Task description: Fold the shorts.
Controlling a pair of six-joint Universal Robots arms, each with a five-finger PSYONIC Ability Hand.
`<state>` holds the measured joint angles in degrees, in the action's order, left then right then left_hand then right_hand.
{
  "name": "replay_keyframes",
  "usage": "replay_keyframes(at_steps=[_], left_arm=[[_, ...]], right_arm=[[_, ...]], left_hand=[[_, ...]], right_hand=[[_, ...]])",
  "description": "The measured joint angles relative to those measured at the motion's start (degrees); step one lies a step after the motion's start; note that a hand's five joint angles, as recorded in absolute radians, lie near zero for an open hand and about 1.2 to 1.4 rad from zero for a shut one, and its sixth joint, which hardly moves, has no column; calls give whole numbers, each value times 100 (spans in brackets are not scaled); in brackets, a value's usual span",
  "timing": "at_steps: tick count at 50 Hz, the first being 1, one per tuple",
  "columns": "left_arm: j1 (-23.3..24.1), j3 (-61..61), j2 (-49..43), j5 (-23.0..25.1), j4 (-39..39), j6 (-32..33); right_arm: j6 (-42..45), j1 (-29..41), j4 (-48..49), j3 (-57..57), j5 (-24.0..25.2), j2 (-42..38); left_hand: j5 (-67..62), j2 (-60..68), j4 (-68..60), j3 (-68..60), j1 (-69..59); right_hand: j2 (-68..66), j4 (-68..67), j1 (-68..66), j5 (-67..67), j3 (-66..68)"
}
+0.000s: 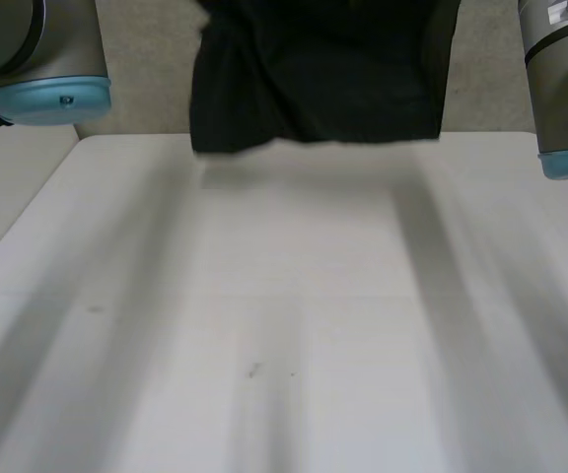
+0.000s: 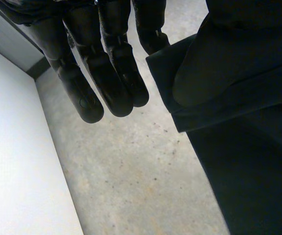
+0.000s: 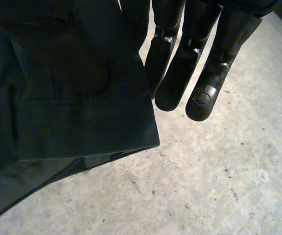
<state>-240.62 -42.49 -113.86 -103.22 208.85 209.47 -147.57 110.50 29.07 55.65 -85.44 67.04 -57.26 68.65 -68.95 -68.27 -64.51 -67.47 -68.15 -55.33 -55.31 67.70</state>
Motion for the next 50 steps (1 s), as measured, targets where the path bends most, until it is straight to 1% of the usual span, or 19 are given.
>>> replay_keyframes(at_steps=[2,6,12,16,21,22,25,27,31,33,34,37,39,43,47,50], left_arm=[[-3,-199,64,-2,31,-34],[-47,-1228,297,19,-22,-209],[-147,-2666,436,64,-98,-441],[-194,-3702,404,87,-110,-539],[-190,-4830,212,99,-144,-546],[-187,-4934,192,98,-153,-542],[-174,-5447,174,97,-246,-507],[-178,-5680,274,96,-353,-489],[-201,-6132,746,98,-770,-463],[-208,-6268,951,103,-965,-461],[-209,-6429,1222,108,-1234,-461],[-199,-6626,1551,112,-1588,-465],[-173,-6847,1885,118,-1984,-473],[-52,-7208,2318,150,-2564,-481],[121,-7467,2567,186,-3029,-470],[264,-7599,2743,204,-3478,-457]], right_arm=[[-23,9,11,61,-27,7],[-41,39,-192,412,59,-71],[-6,58,-446,941,437,-364],[55,60,-717,1288,776,-754],[275,139,-1455,1551,1015,-1312],[298,156,-1525,1563,1022,-1340],[475,326,-2162,1655,1032,-1442],[541,412,-2561,1736,1023,-1385],[594,508,-3303,1991,997,-1007],[597,518,-3470,2086,988,-872],[604,524,-3704,2260,967,-667],[615,524,-3940,2494,927,-454],[630,517,-4167,2765,859,-253],[671,500,-4532,3233,722,54],[752,486,-4815,3574,641,265],[1002,434,-5172,3940,605,527]], left_hand=[[0,1,0,0,0],[0,3,0,0,0],[0,6,0,0,0],[0,6,0,0,0],[0,7,-1,0,0],[0,7,-1,0,0],[0,9,-1,0,0],[0,9,-1,-1,0],[0,9,-1,0,0],[0,9,-1,-1,0],[0,9,-1,-1,0],[0,9,-1,-1,0],[0,9,-1,-1,0],[0,9,-1,0,0],[0,9,-1,0,0],[0,9,-1,0,0]], right_hand=[[0,0,0,0,0],[0,0,0,-18,0],[0,0,0,-22,0],[0,0,-12,-24,1],[0,0,-54,-24,38],[0,0,-54,-24,38],[0,0,-54,-24,47],[0,0,-54,-24,86],[0,0,-54,-24,151],[0,0,-54,-24,155],[0,0,-54,-24,159],[0,0,-54,-24,159],[0,0,-54,-24,159],[0,0,-54,-24,159],[0,0,-54,-24,161],[0,0,-54,-24,164]])
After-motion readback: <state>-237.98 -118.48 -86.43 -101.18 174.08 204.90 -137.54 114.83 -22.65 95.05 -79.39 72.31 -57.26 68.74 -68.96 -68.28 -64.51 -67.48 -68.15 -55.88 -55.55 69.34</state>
